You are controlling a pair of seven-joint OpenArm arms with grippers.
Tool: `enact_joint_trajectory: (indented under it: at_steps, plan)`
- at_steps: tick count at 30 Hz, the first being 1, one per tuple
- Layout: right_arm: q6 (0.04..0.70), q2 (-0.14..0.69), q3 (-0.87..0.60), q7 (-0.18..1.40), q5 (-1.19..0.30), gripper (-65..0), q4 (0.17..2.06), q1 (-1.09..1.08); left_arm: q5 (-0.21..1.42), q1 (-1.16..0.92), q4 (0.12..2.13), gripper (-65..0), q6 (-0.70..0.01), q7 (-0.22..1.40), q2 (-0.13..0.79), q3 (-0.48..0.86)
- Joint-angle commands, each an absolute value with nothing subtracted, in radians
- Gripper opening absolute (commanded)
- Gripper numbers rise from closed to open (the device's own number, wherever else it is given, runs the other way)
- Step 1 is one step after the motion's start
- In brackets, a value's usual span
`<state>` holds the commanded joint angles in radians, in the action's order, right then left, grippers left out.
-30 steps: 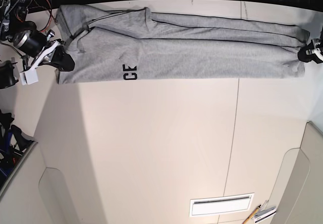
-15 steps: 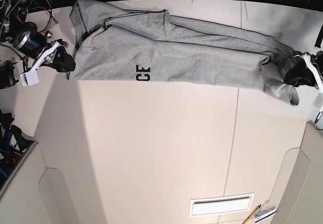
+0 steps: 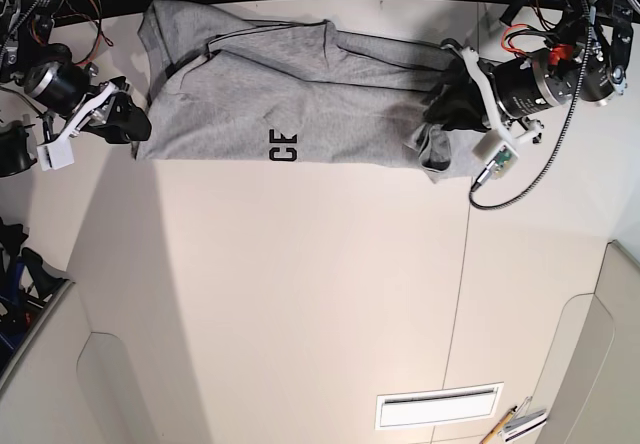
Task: Fold the T-shirt properly
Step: 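Grasp the strip's end with the left gripper and fold it toward the right gripper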
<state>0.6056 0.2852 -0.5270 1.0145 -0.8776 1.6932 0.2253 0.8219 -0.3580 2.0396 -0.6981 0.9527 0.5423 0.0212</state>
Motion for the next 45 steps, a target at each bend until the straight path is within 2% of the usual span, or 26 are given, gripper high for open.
enact_joint_trajectory:
  at_steps: [2,4,6,10,11,17,24,31,40,45]
  plan:
    - [0.606,0.285,-0.549,1.050,-0.898,-29.2,1.693,0.229,0.798,-0.342,1.997,-65.0,-0.698,0.921,0.530,-0.015]
    - [0.606,0.285,-0.559,1.065,-0.926,-29.2,1.693,0.245,0.796,-0.325,1.953,-63.6,-0.698,0.897,0.518,-0.047]
    - [0.606,0.285,-0.556,1.071,-0.928,-29.2,1.693,0.266,0.797,-0.304,1.925,-54.9,-0.698,0.894,0.506,-0.076]
    - [0.607,0.271,-0.554,1.050,-0.936,-29.2,1.692,0.313,0.847,-0.294,1.915,-29.6,-0.698,0.876,0.490,-0.123]
    - [0.610,0.259,-0.554,1.048,-0.936,-29.2,1.692,0.318,0.862,-0.294,1.915,-26.4,-0.698,0.867,0.485,-0.127]
    - [0.616,0.176,-0.553,1.052,-0.935,-29.2,1.692,0.333,0.888,-0.282,1.916,-25.7,-0.698,0.864,0.442,-0.128]
    - [0.615,0.131,-0.514,1.035,-0.863,-29.2,1.672,0.336,0.942,-0.215,1.944,-25.7,-0.698,0.948,0.444,-0.123]
    - [0.615,0.138,-0.500,1.029,-0.895,-29.2,1.641,0.336,0.945,-0.211,1.976,-25.7,-0.698,0.949,0.444,-0.123]
    - [0.612,0.141,-0.612,1.059,-0.912,-29.2,1.753,0.336,0.942,-0.211,1.976,-25.8,-0.698,0.966,0.444,-0.123]
    - [0.607,0.202,-0.614,1.053,-0.883,-29.2,1.702,0.336,0.942,-0.210,1.976,-25.8,-0.698,0.966,0.444,-0.123]
